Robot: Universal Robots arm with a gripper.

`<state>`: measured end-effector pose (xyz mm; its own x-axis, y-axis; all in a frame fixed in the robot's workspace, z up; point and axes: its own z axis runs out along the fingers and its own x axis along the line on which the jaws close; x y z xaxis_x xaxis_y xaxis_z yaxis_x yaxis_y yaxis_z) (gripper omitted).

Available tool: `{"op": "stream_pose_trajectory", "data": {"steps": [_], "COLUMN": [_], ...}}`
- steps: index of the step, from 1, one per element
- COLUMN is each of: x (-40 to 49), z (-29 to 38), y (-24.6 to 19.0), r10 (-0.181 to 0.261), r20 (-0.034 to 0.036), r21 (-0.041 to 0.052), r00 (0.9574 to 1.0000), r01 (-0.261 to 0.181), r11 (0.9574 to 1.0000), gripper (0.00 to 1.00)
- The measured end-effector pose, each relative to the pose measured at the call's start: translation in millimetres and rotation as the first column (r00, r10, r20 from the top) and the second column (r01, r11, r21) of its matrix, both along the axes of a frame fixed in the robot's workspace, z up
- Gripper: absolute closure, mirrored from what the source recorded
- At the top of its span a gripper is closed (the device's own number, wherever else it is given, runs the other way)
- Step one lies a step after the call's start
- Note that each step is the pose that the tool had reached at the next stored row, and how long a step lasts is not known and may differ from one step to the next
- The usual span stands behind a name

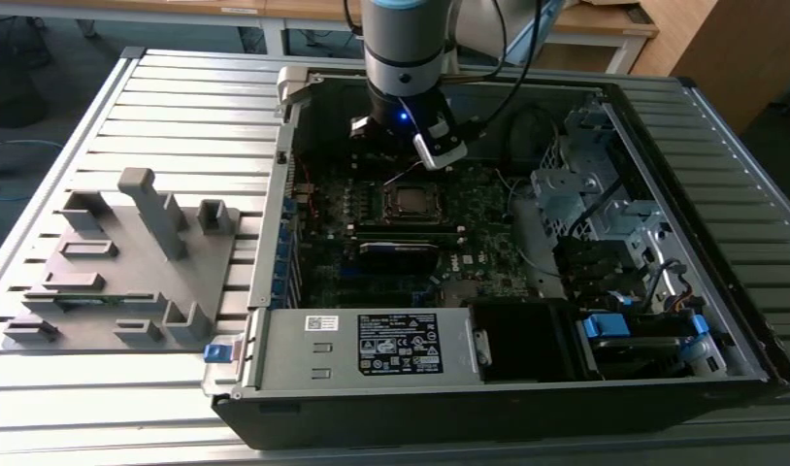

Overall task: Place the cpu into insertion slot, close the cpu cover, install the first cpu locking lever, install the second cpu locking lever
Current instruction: 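Install the first cpu locking lever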

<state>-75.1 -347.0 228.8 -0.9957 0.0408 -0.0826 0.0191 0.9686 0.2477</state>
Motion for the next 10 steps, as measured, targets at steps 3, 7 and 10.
{"op": "stream_pose_trajectory", "data": {"steps": [3, 7, 10], "x": [-0.2, -0.2, 0.2], "z": [-1.9, -4.5, -5.2], "y": [0.0, 0.1, 1.2], "r10": [0.0, 0.0, 0.0], "r20": [0.0024, 0.003, 0.0031], "r21": [0.0016, 0.0015, 0.0016], "r00": [1.0, 1.0, 1.0], "r01": [0.0, 0.0, 0.0], "r11": [1.0, 1.0, 1.0], "gripper": [0.9, 0.9, 0.9]}}
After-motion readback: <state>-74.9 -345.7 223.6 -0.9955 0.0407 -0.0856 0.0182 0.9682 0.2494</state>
